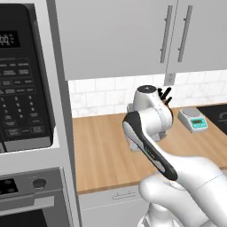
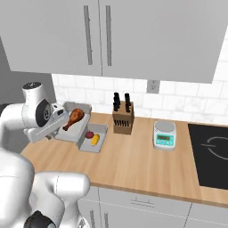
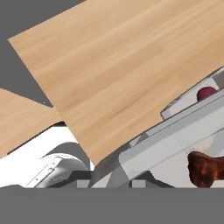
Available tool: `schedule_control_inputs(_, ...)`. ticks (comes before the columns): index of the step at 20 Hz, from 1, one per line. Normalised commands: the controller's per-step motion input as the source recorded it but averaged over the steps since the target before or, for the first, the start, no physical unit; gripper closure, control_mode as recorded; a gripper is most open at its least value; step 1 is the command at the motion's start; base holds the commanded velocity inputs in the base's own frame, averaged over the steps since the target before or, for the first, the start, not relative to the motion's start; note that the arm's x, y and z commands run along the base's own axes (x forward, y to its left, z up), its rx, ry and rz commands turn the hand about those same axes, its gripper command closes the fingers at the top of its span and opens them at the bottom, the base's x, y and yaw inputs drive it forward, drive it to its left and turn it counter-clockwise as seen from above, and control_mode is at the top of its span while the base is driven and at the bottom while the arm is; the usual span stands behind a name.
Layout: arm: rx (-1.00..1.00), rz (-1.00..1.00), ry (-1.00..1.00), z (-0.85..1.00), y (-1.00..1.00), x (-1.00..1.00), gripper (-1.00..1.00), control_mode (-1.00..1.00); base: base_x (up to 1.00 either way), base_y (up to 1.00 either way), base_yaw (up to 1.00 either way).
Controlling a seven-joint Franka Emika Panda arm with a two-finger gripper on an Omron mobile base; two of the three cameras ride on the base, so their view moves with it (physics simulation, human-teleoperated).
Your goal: Take the meat container that has the chicken drumstick and place it on the second highest rack of the freezer. Then take the vegetable container that has the corn and tomato and place it on the highest rack of the freezer.
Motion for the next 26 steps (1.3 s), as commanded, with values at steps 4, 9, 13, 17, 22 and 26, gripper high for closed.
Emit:
schedule_control_inputs(4, 0.11, -0.01, -0.09, 0.00, -0.43, -0.54, 1.00, -1.00, 0.00, 0.00, 0.00)
schedule_control_inputs(9, 0.20, 0.00, 0.00, 0.06, -0.22, -0.48, 1.00, -1.00, 0.00, 0.00, 0.00)
schedule_control_inputs(13, -0.09, 0.00, 0.00, 0.01, -0.14, -0.18, 1.00, -1.00, 0.00, 0.00, 0.00)
schedule_control_inputs(17, -0.19, 0.00, 0.01, 0.06, -0.06, -0.02, 1.00, -1.00, 0.00, 0.00, 0.00)
schedule_control_inputs(22, -0.13, 0.00, 0.08, 0.14, 0.00, 0.00, 1.00, -1.00, 0.00, 0.00, 0.00)
schedule_control_inputs(26, -0.09, 0.03, 0.11, 0.00, 0.00, 0.00, 1.00, -1.00, 0.00, 0.00, 0.00)
